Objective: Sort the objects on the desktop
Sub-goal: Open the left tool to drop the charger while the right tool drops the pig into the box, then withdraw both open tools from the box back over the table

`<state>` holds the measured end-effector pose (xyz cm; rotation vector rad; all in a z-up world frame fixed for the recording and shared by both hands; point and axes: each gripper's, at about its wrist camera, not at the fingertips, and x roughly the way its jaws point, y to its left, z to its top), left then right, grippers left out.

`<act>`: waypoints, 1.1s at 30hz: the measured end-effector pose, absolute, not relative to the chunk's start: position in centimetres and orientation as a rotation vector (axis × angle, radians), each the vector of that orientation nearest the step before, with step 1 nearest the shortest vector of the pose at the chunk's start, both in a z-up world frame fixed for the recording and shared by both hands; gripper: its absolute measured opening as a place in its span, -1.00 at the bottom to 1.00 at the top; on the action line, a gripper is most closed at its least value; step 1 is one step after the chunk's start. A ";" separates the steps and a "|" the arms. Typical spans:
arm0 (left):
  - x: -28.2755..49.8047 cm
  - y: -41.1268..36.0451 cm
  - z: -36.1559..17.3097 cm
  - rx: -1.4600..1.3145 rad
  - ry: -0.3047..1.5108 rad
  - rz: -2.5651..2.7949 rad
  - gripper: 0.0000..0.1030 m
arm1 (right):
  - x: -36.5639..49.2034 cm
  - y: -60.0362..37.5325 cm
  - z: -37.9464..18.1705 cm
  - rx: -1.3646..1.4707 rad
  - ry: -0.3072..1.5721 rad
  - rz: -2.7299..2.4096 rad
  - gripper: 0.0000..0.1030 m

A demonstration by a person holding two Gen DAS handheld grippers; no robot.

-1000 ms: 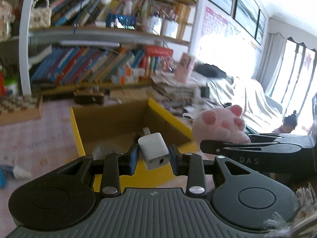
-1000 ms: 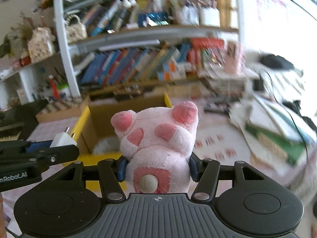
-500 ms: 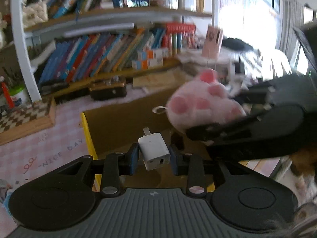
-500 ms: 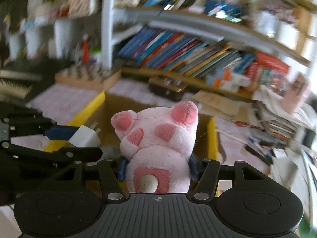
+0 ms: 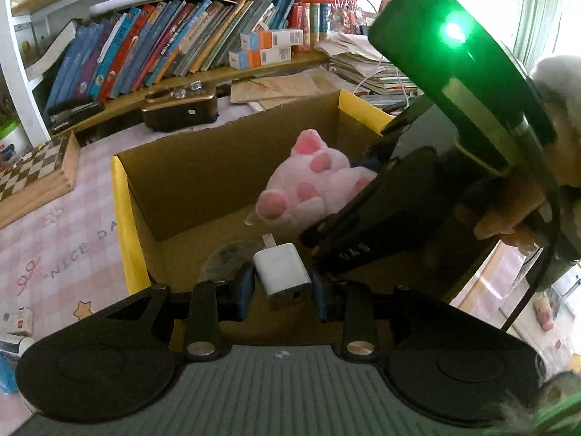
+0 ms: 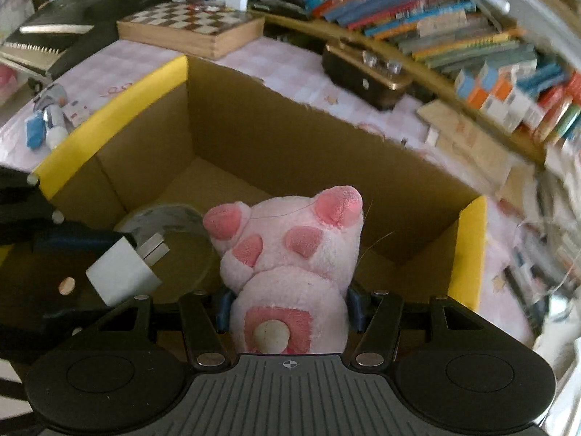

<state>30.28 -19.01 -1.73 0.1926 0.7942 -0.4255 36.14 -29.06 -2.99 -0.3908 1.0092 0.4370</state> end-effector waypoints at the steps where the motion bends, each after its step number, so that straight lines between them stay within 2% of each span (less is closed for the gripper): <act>1: 30.3 -19.0 -1.8 0.190 0.795 -0.424 -0.41 | 36.3 -29.2 -3.0 -0.379 1.024 0.439 0.13; 5: 30.1 -19.1 -1.8 0.180 0.784 -0.418 -0.41 | 36.5 -29.6 -3.1 -0.346 1.055 0.432 0.17; 9: 29.9 -19.0 -1.6 0.172 0.765 -0.410 -0.39 | 36.2 -29.5 -2.5 -0.351 1.001 0.420 0.23; 11: 29.6 -18.9 -1.3 0.175 0.752 -0.401 -0.32 | 35.8 -29.6 -2.1 -0.354 0.964 0.420 0.27; 12: 29.4 -18.8 -1.0 0.176 0.748 -0.391 -0.24 | 35.5 -29.7 -1.8 -0.355 0.946 0.418 0.28; 14: 28.9 -18.4 -0.3 0.169 0.728 -0.348 0.12 | 35.2 -30.0 -1.2 -0.349 0.921 0.407 0.35; 17: 28.0 -17.1 0.9 0.116 0.689 -0.330 0.36 | 34.3 -30.4 0.1 -0.352 0.857 0.388 0.49; 20: 27.0 -16.1 2.5 0.080 0.628 -0.288 0.53 | 33.2 -31.1 1.5 -0.323 0.797 0.368 0.50; 26: 24.3 -14.2 5.5 0.031 0.505 -0.230 0.76 | 29.8 -32.1 4.0 -0.239 0.684 0.334 0.51; 33: 21.2 -12.6 6.7 -0.024 0.445 -0.210 0.88 | 26.4 -33.2 5.7 -0.148 0.607 0.245 0.51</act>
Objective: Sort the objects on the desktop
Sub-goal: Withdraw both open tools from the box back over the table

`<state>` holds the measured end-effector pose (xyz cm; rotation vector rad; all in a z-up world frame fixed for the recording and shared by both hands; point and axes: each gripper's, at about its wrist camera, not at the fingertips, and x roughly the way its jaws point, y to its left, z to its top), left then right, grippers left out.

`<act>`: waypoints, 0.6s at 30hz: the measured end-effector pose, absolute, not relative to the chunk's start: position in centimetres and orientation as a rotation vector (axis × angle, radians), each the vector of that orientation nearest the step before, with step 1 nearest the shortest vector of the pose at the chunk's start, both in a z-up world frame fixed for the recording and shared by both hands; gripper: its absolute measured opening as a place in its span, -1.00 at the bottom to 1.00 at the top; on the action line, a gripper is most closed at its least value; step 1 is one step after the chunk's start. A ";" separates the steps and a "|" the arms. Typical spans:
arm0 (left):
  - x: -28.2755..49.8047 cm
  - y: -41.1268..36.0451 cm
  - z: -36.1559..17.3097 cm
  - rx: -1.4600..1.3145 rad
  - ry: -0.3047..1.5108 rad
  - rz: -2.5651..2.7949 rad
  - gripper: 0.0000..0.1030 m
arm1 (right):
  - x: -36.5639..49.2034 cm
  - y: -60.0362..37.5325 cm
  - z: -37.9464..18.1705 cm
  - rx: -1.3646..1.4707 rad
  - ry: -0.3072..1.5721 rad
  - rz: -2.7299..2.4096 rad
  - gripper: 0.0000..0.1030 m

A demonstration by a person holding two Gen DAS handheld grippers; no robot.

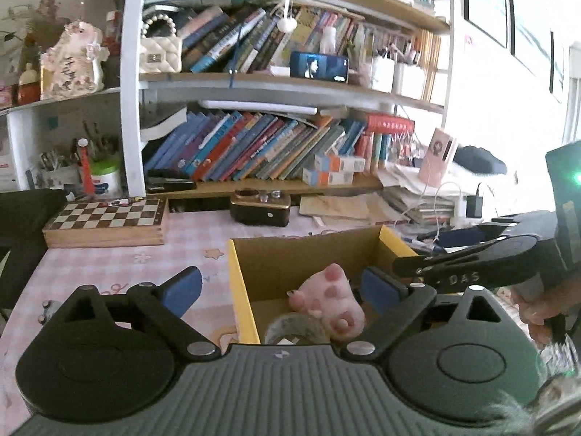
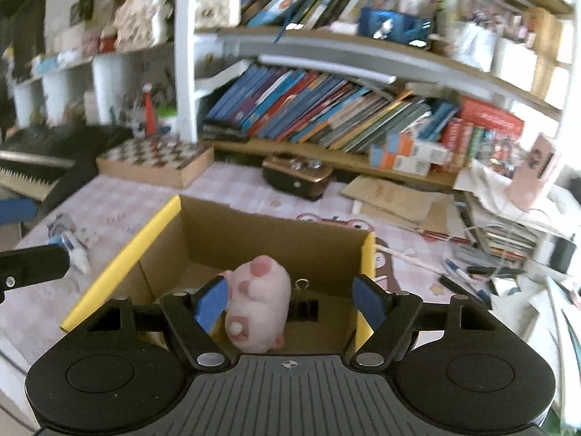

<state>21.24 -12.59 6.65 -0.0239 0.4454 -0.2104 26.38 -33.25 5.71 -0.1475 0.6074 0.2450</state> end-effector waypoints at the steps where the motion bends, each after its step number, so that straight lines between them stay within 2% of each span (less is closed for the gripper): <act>1: 20.9 -12.4 6.6 -0.031 0.443 -0.207 0.89 | 25.9 -33.4 5.9 -0.139 0.595 0.231 0.51; 9: 18.3 -9.6 5.3 -0.087 0.479 -0.174 0.97 | 21.6 -33.8 6.2 -0.053 0.556 0.123 0.51; 18: 15.8 -5.0 3.0 -0.122 0.517 -0.120 1.00 | 16.7 -31.0 3.3 0.035 0.609 -0.023 0.51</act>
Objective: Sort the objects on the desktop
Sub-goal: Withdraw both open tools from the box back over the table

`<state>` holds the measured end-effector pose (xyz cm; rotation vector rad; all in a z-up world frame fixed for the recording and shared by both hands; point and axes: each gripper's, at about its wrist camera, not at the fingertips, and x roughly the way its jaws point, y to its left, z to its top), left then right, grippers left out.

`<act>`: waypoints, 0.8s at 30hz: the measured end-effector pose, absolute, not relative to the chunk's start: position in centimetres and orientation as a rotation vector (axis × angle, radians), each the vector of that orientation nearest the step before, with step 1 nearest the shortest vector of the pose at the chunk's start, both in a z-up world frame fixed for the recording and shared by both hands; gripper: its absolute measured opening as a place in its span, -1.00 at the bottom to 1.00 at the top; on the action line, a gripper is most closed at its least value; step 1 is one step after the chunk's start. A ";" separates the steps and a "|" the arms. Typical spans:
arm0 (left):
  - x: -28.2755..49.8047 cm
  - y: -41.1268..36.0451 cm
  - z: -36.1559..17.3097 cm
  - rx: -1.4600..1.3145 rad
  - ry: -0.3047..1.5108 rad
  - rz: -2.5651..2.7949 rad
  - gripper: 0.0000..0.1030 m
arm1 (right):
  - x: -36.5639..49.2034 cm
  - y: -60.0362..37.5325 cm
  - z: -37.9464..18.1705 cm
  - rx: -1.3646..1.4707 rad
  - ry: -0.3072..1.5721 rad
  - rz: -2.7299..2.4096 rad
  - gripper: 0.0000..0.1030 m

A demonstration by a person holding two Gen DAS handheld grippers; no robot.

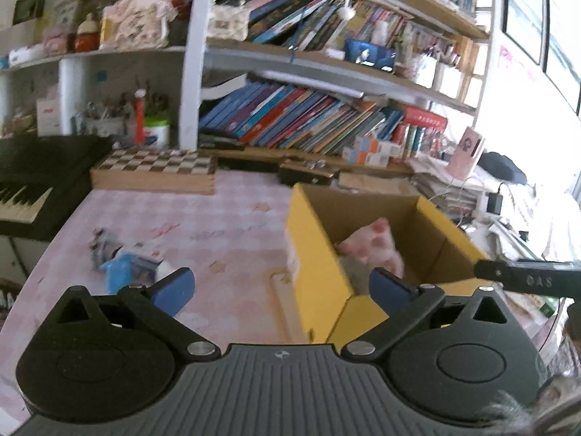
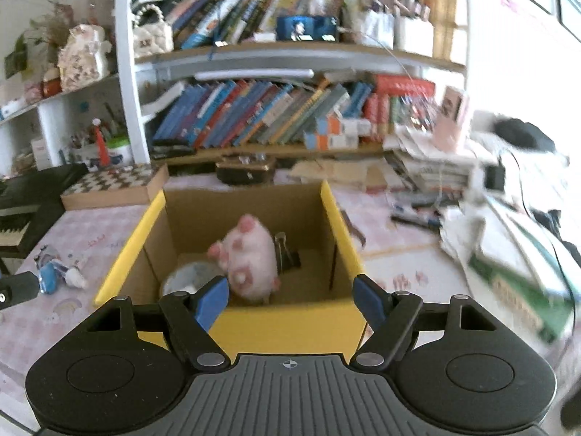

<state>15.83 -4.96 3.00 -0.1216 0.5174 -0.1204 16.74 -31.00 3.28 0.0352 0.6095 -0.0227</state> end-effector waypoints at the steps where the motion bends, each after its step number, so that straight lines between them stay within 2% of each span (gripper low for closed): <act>1: 15.6 -4.5 2.8 -0.123 0.523 -0.117 1.00 | 16.2 -30.5 2.9 0.042 0.620 -0.035 0.51; 24: 10.1 4.0 -0.8 -0.085 0.693 -0.142 1.00 | 6.8 -18.3 -1.5 0.119 0.779 -0.047 0.51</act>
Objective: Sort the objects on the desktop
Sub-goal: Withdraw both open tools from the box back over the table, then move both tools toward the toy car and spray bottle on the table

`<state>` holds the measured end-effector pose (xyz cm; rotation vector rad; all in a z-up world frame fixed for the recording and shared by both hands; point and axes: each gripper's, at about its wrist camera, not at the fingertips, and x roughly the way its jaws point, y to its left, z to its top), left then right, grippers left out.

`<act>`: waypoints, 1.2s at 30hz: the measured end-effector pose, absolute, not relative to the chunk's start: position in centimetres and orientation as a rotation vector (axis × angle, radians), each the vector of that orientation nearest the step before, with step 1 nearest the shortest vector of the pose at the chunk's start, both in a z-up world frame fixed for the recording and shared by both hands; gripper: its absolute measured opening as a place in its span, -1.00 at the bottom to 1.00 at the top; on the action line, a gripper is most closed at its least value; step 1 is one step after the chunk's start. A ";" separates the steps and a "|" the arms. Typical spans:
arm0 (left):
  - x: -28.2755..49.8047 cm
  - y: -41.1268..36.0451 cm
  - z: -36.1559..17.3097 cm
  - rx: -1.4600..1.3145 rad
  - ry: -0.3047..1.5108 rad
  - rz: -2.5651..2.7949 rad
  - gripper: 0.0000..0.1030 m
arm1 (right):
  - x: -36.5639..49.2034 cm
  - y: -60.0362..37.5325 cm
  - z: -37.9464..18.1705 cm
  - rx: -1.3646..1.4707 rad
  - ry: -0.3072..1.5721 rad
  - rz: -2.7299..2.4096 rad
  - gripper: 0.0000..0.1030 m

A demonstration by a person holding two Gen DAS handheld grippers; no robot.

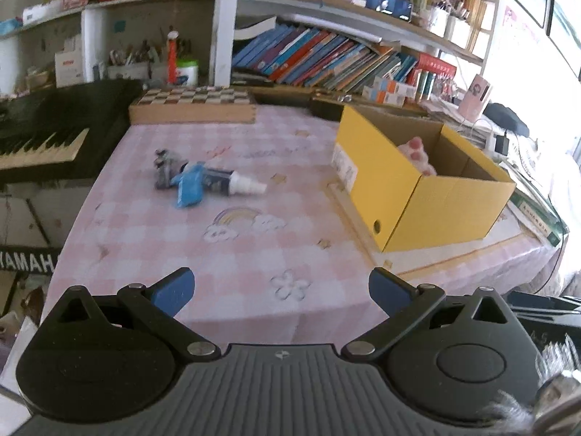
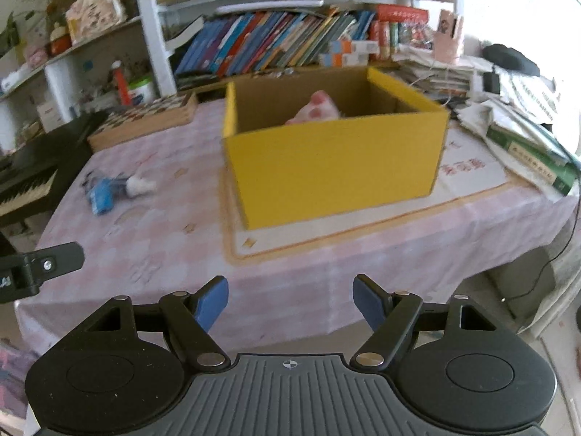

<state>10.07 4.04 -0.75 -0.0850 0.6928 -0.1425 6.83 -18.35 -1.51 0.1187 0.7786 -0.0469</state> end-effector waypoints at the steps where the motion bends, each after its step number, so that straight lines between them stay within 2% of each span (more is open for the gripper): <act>1: 9.9 4.4 -0.9 -0.085 0.698 -0.142 1.00 | 6.6 -17.7 -1.6 0.115 0.783 -0.036 0.51; 22: 6.0 11.8 -0.9 -0.105 0.687 -0.072 1.00 | 5.7 -8.6 -1.9 0.036 0.802 0.128 0.51; 36: 6.2 13.9 -1.0 -0.146 0.681 0.001 1.00 | 7.5 -5.7 -1.9 -0.025 0.805 0.225 0.51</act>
